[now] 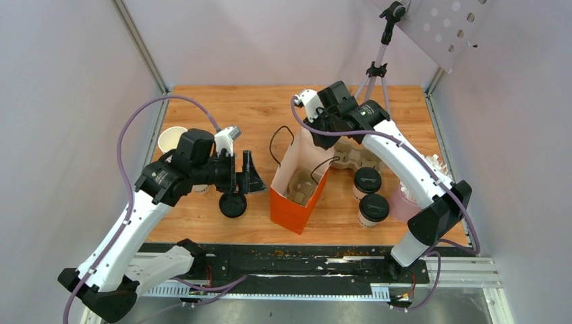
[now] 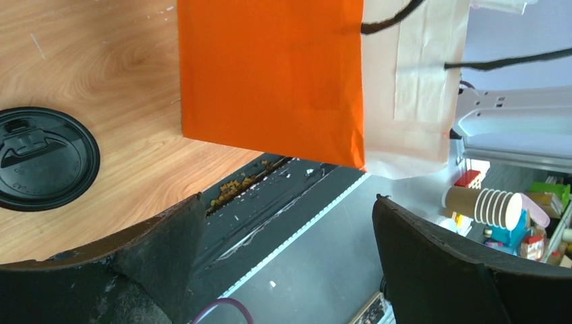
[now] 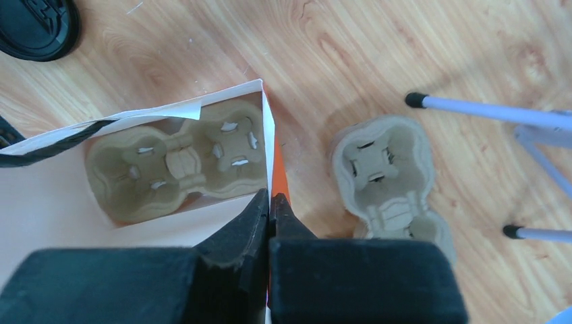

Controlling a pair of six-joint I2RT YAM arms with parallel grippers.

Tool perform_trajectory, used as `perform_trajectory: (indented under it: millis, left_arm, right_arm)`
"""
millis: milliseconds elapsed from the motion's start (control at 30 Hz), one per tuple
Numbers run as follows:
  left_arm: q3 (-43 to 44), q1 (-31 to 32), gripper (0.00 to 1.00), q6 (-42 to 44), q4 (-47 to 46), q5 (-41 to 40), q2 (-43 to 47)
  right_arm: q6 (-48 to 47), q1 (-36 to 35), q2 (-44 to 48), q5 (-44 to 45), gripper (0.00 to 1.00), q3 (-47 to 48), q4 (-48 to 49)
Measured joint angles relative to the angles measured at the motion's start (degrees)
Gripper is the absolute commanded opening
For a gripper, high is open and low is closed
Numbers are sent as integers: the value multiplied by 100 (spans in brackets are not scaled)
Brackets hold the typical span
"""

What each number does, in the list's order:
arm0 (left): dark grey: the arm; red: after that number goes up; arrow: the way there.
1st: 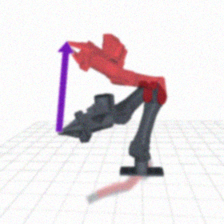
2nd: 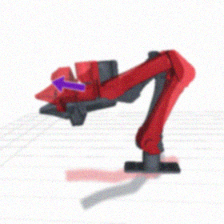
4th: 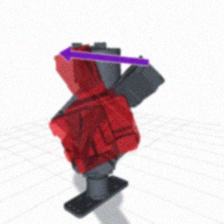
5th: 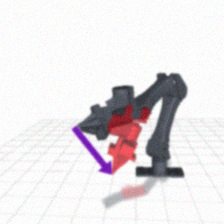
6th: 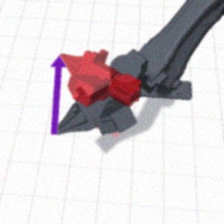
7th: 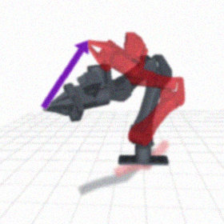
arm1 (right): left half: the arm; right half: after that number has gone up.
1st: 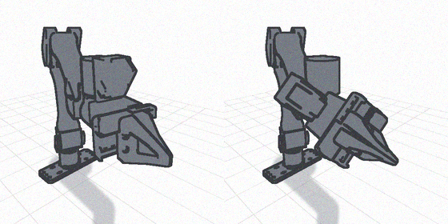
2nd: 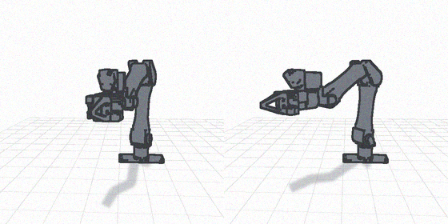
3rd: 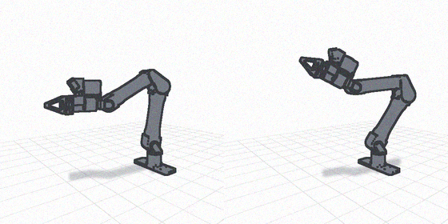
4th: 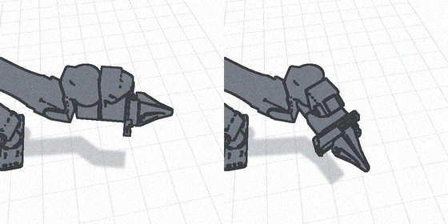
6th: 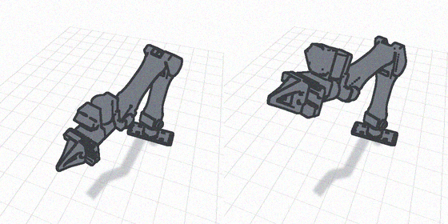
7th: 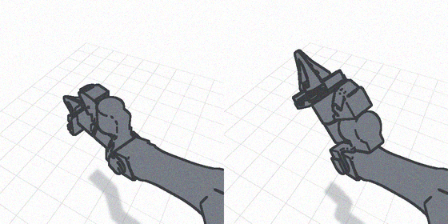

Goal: Pack the takeout coffee

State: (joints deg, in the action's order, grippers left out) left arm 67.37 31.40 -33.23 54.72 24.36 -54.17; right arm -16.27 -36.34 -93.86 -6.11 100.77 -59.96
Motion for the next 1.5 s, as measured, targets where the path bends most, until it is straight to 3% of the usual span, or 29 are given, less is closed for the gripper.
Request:
perform_trajectory:
  millis: [200,433,767,1233,1400,1500]
  left_arm:
    - [918,-63,96,72,555,-409,-260]
    - [2068,-74,93,297,1228,-968,-588]
    - [2017,-74,85,260,1362,-977,-949]
    - [870,-74,74,-411,603,-855,-953]
    - [638,-72,55,-715,286,-750,-820]
    - [494,-72,28,-892,151,-693,-785]
  right_arm:
    - [1132,0,225,173,1,-160,-227]
    - [2789,0,1008,732,0,-966,-195]
    - [4612,0,2100,1016,2,-2124,400]
    - [5687,0,2433,1005,4,-2566,748]
    - [5842,0,2511,986,7,-2625,750]
    - [5880,0,2573,951,10,-2629,737]
